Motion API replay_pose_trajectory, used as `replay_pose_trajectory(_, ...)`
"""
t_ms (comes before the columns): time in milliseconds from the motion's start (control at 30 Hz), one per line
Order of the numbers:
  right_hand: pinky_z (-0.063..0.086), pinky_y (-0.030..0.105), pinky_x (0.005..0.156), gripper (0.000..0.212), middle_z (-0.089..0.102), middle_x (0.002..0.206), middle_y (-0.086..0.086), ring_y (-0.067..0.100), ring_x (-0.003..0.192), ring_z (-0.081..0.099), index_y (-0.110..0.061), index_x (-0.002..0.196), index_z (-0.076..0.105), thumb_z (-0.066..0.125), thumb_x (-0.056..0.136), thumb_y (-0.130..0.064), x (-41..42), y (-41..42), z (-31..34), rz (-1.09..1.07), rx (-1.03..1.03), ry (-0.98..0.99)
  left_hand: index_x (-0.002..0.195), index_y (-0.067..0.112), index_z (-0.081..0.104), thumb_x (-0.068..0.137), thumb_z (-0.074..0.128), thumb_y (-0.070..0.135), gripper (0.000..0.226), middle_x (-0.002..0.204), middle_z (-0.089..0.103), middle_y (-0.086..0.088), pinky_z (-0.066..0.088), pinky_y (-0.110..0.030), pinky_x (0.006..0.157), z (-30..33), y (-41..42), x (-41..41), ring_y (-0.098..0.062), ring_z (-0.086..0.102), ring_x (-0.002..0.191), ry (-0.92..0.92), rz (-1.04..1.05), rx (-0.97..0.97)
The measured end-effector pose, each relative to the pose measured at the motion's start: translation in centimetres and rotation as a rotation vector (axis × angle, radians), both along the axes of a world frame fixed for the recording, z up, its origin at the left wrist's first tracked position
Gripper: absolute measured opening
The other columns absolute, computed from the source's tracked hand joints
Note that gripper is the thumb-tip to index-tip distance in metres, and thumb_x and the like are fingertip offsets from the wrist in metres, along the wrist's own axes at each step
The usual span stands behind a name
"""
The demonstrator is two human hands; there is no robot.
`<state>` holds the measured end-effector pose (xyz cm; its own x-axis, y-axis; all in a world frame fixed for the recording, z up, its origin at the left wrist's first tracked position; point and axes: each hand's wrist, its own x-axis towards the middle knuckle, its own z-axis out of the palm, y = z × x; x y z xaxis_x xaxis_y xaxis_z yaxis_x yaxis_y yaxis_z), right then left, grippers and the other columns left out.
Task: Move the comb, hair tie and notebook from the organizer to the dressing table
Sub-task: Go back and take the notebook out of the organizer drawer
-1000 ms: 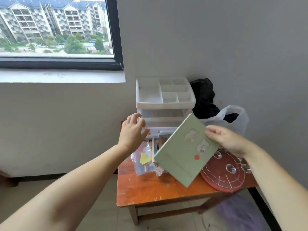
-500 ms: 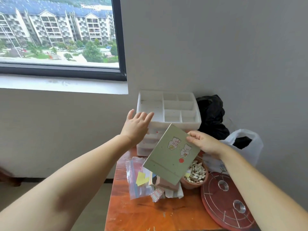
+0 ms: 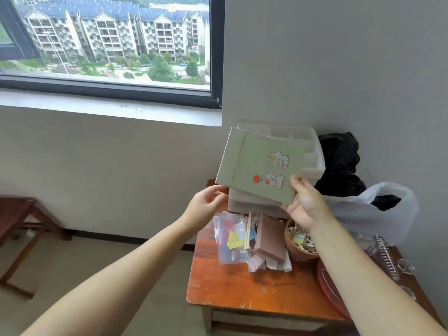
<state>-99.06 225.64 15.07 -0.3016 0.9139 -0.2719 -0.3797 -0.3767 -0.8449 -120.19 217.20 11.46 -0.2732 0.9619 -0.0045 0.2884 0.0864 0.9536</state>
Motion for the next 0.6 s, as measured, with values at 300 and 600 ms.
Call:
replay_pose_trajectory(300, 0.056, 0.036, 0.068, 0.022, 0.064, 0.113, 0.012, 0.02, 0.09, 0.065, -0.009, 0.114, 0.054, 0.045, 0.093, -0.007, -9.8, -7.5, -3.7, 0.428, -0.102, 0.0, 0.102, 0.02, 0.062, 0.097, 0.042, 0.02, 0.021, 0.093, 0.071, -0.005, 0.056, -0.03, 0.072, 1.9, -8.9, -3.6, -0.021, 0.067, 0.083, -0.63, 0.328, 0.117)
replay_pose_trajectory(600, 0.054, 0.023, 0.053, 0.021, 0.075, 0.081, 0.003, 0.014, 0.066, 0.07, -0.01, 0.105, 0.068, 0.055, 0.09, -0.015, -16.3, -8.7, -2.6, 0.978, 0.196, -0.301, 0.102, 0.024, 0.067, 0.096, 0.045, 0.021, 0.022, 0.082, 0.072, 0.006, 0.053, -0.028, 0.07, -1.5, -21.1, -4.6, -0.01, 0.066, 0.069, -0.588, 0.728, 0.085)
